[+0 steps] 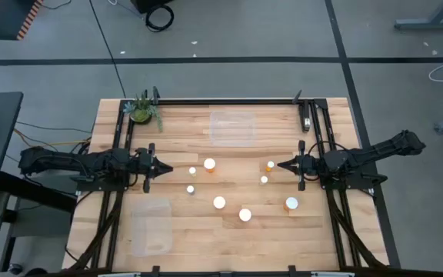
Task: Pick and place medicine bottles into bin by pill shape (circle, oval)
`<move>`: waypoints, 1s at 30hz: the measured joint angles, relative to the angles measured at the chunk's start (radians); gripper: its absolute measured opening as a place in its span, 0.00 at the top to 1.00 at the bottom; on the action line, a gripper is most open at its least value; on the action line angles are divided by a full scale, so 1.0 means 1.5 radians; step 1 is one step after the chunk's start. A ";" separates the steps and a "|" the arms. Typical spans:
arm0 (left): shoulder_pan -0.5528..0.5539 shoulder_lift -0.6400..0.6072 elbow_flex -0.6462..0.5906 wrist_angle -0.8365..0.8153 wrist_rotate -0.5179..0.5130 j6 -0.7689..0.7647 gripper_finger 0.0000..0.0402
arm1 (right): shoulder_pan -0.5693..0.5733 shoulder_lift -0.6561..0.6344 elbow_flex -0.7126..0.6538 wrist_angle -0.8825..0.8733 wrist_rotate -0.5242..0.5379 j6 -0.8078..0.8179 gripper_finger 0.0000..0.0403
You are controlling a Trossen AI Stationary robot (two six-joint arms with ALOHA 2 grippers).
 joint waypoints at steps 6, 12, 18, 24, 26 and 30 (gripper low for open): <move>0.000 0.000 0.000 0.000 0.000 0.000 0.94 | 0.000 0.000 0.000 0.000 0.000 0.000 0.98; 0.000 0.000 0.000 0.000 0.000 0.000 0.92 | 0.000 0.000 0.000 0.000 0.000 0.000 0.98; 0.000 0.000 0.000 0.000 0.000 0.000 0.91 | 0.000 0.000 0.000 0.000 0.000 0.000 0.98; 0.000 0.000 0.000 0.000 0.000 0.000 0.93 | 0.000 0.000 0.000 0.000 0.000 0.000 0.98; 0.000 0.000 0.000 0.000 0.000 0.000 0.94 | 0.000 0.000 0.000 0.000 0.000 0.000 0.98; 0.000 0.000 0.000 0.000 0.000 0.000 0.93 | 0.000 0.000 0.000 0.000 0.000 0.000 0.98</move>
